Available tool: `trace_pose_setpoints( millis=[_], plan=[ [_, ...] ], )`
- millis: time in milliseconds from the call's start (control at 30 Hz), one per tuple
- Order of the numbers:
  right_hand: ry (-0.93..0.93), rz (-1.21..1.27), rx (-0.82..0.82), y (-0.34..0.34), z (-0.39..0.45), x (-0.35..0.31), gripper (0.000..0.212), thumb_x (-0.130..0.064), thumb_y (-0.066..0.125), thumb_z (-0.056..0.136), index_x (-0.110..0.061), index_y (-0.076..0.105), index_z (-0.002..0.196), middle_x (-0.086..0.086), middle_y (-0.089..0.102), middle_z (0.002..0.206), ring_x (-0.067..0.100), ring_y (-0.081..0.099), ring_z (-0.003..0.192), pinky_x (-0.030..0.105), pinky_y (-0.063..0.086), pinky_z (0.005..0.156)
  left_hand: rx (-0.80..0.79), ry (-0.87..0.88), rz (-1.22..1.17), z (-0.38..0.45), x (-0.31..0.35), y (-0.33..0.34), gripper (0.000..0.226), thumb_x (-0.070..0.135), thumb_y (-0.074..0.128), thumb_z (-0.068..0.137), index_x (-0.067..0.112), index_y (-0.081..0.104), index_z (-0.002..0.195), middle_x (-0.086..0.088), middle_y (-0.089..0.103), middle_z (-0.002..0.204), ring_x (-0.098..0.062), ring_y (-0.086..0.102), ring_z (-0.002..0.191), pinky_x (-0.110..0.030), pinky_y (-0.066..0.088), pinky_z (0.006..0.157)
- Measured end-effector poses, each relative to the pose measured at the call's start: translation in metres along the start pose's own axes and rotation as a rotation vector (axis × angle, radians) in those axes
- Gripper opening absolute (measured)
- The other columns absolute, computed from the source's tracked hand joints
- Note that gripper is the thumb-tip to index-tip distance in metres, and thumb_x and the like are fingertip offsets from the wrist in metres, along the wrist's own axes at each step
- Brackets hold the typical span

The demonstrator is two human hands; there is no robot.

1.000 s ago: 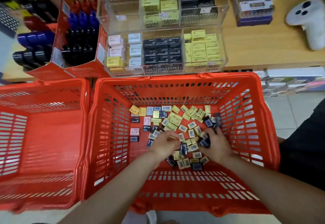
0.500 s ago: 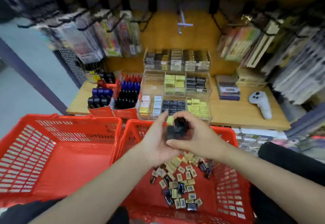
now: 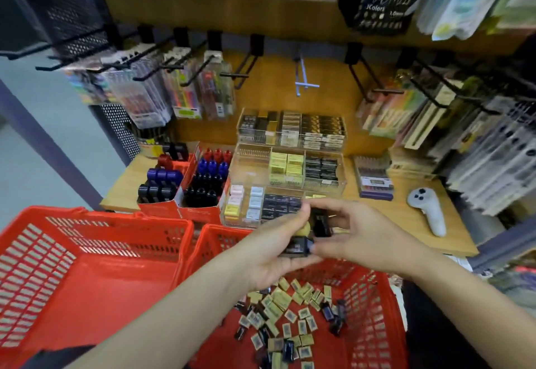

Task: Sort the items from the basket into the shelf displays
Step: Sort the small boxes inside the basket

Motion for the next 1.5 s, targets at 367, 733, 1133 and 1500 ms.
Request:
trace_pose_setpoints(
  millis=[367, 733, 1133, 1500],
  plan=[
    [-0.195, -0.385, 0.479, -0.035, 0.011, -0.004, 0.035, -0.027, 0.084, 0.075, -0.034, 0.073, 0.107, -0.029, 0.066, 0.094, -0.011, 0.062, 0.092, 0.007, 0.048, 0.087, 0.054, 0.398, 0.585, 0.019, 0.035, -0.009, 0.039, 0.051, 0.083, 0.062, 0.033, 0.074, 0.096, 0.008, 0.071, 0.106, -0.021, 0.068, 0.064, -0.027, 0.056, 0.069],
    [-0.324, -0.314, 0.509, -0.022, 0.015, -0.006, 0.052, -0.015, 0.086, 0.072, -0.026, 0.069, 0.121, -0.017, 0.066, 0.11, -0.004, 0.064, 0.097, 0.01, 0.05, 0.087, 0.066, 0.63, 0.698, 0.016, 0.048, -0.01, 0.033, 0.043, 0.075, 0.073, 0.033, 0.074, 0.104, 0.006, 0.068, 0.092, -0.019, 0.058, 0.047, -0.025, 0.05, 0.051],
    [-0.449, -0.192, 0.495, -0.018, 0.02, -0.003, 0.03, -0.004, 0.082, 0.075, -0.02, 0.076, 0.099, -0.012, 0.067, 0.103, 0.005, 0.067, 0.093, 0.015, 0.054, 0.08, -0.01, 0.48, 0.562, 0.013, 0.052, -0.024, 0.037, 0.036, 0.074, 0.08, 0.024, 0.073, 0.115, -0.003, 0.067, 0.088, -0.015, 0.058, 0.059, -0.023, 0.047, 0.05],
    [-0.342, 0.077, 0.38, -0.015, 0.024, 0.003, 0.059, -0.032, 0.083, 0.071, -0.032, 0.062, 0.127, -0.017, 0.061, 0.118, 0.008, 0.064, 0.108, 0.02, 0.055, 0.087, -0.026, 0.581, 0.532, 0.013, 0.059, -0.019, 0.027, 0.027, 0.074, 0.082, 0.027, 0.072, 0.11, 0.004, 0.07, 0.098, -0.024, 0.056, 0.064, -0.025, 0.047, 0.049]
  ],
)
Point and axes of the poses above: each hand's wrist, its own z-axis towards the middle knuckle, its own y-axis out of the palm, x = y × z, the point moved 2 cm from there along z, towards the middle knuckle
